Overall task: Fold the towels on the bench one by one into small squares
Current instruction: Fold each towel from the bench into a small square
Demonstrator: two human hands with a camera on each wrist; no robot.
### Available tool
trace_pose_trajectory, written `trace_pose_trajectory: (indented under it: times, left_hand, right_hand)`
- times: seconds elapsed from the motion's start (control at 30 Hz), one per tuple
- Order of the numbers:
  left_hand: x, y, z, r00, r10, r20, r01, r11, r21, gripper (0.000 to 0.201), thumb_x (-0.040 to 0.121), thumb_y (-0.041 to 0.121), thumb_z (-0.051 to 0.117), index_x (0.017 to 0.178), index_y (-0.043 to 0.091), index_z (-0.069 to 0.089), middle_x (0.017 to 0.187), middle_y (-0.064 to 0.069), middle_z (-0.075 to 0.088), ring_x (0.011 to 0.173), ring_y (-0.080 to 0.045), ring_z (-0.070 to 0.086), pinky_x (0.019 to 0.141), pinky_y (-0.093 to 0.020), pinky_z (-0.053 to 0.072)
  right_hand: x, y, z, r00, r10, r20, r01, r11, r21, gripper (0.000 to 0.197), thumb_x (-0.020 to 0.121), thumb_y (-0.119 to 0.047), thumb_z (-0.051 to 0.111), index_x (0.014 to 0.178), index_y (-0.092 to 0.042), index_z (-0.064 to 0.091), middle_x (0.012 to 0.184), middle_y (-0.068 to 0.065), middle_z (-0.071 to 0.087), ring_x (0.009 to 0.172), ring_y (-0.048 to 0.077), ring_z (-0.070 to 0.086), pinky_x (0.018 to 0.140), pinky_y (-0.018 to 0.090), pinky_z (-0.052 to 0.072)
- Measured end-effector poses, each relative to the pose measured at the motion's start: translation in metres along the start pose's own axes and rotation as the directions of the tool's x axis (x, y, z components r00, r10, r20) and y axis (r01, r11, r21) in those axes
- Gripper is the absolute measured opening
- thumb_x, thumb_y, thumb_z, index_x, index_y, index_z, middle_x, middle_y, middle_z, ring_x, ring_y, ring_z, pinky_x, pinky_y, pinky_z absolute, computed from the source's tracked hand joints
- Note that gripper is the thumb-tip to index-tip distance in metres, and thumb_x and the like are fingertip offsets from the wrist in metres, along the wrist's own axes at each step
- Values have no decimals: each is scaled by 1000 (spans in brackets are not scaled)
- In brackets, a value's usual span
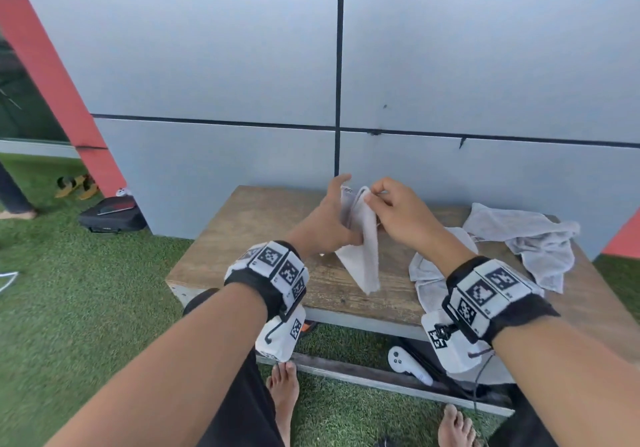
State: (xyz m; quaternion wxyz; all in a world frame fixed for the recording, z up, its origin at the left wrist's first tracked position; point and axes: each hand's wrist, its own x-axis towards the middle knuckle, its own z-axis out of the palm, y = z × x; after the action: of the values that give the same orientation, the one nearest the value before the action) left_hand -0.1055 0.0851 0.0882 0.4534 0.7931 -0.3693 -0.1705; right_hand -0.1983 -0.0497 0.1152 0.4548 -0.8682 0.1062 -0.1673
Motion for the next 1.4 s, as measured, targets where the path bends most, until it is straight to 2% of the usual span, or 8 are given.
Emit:
trace_pose_trajectory:
  times: [0.13,0.3,0.37,0.47,0.77,0.93,1.2,1.4]
  left_hand:
    - [0,-4,4,993,16,-118,-16,1000,-3,73,73,13,82,123,34,34,127,-13,38,104,-22,48,70,-21,43]
    - [10,-6,1,983,64,-172,-21,970,240,65,71,34,83,124,47,48,143,-4,24,136,-23,22,110,-48,33]
    - [15,2,0,992,23,-125,21,939,343,62,76,36,80,129,45,50,144,-1,25,134,-21,22,109,-46,27]
    - [27,3,-5,987,23,-159,36,935,354,31,85,33,75,115,33,67,130,-1,43,128,-25,34,109,-45,31]
    - [55,4,-13,914,11,-406,79,976,204,8,91,34,66,93,26,69,63,5,57,53,-12,51,58,-28,46]
    - [64,14,0,961,-268,-66,210,864,-457,39,95,45,62,109,10,52,81,-5,64,65,-17,66,69,-39,59]
    - [70,-3,-4,985,-152,86,174,799,-575,37,86,-13,65,117,5,57,81,-5,65,76,-20,62,80,-35,47]
    - [68,-2,-8,994,-54,94,87,917,-390,36,84,-16,61,107,12,64,83,-7,64,77,-16,62,77,-25,52]
  right_hand:
    - [-2,3,0,1000,22,-5,-22,998,54,11,101,-21,55,99,-10,56,87,6,75,78,27,72,79,50,59]
    - [3,13,-5,1000,19,13,-19,999,47,6,100,-16,54,101,-12,59,89,4,76,80,22,71,75,38,55]
    - [8,17,-7,1000,10,7,-10,1000,12,9,101,-16,53,101,-14,62,94,2,74,79,15,65,70,20,47]
    - [15,20,-14,999,37,-16,-37,999,-5,13,100,-20,53,103,-14,65,100,2,73,90,20,65,70,21,43]
    - [30,31,-25,998,64,13,-64,998,-4,15,99,-26,58,99,-15,68,92,7,74,85,27,66,74,30,46]
    - [43,30,-21,993,82,80,-95,979,182,4,97,-11,61,99,-10,64,85,1,77,73,15,71,70,30,57]
    - [49,41,-17,989,117,88,-139,943,301,12,95,-5,62,106,-5,57,89,9,77,79,25,76,79,35,61]
    - [67,55,-13,998,0,70,10,988,-152,39,87,-11,62,119,-32,57,108,0,51,95,15,54,85,25,46]
